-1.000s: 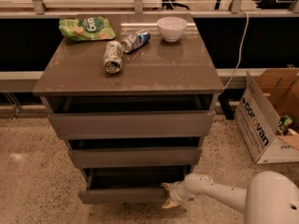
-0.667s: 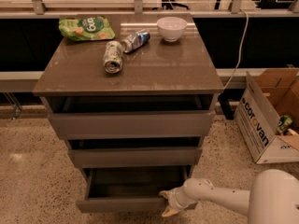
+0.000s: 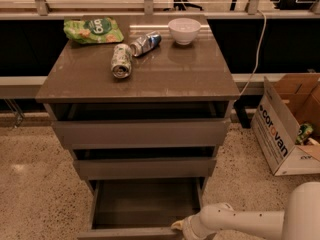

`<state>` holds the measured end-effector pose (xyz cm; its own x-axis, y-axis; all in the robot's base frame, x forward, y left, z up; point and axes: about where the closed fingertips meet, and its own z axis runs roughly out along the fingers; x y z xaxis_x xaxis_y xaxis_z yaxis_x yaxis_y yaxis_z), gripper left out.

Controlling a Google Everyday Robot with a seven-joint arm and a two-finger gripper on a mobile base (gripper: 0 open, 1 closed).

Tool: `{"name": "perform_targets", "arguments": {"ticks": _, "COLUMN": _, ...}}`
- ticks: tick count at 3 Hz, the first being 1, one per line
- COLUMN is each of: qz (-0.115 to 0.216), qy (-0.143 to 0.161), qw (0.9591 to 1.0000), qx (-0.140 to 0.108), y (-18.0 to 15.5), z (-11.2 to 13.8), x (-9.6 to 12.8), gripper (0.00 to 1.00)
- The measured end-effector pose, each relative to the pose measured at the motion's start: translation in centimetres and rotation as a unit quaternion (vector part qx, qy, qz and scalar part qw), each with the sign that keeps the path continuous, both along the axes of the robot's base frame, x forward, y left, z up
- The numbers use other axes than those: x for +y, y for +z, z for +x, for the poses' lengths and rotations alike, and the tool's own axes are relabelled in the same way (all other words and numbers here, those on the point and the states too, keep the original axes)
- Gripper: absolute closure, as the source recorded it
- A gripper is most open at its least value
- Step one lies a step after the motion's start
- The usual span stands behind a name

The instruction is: Open bottom drawer

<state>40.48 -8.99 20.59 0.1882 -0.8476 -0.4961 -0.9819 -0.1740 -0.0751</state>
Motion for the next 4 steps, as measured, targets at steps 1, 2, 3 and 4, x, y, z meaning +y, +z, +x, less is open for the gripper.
{"name": "perform_targets", "arguments": {"ticks": 1, "qz": -0.002, "qy": -0.004, "qw": 1.0, "qx": 0.003, "y": 1.1, "z": -2.0, "x": -0.7, "gripper": 0.38}}
{"name": "perform_targets", "arguments": {"ticks": 2, "qz": 0.019, "qy": -0.026, "qw": 0.9994, "qx": -0.01, "y": 1.8, "z": -1.8, "x": -1.0, "gripper": 0.21}}
{"name": "perform_targets", "arguments": {"ticks": 3, "qz": 0.069, "qy": -0.063, "qw": 0.9954, "qx": -0.02, "y": 3.0, "z": -0.9, "x": -1.1, "gripper": 0.0}}
{"name": "perform_targets", "arguments": {"ticks": 4, "qz": 0.076, "qy": -0.071, "qw": 0.9936, "qx": -0.043, "y": 3.5, "z": -1.3, "x": -3.3, "gripper": 0.0}}
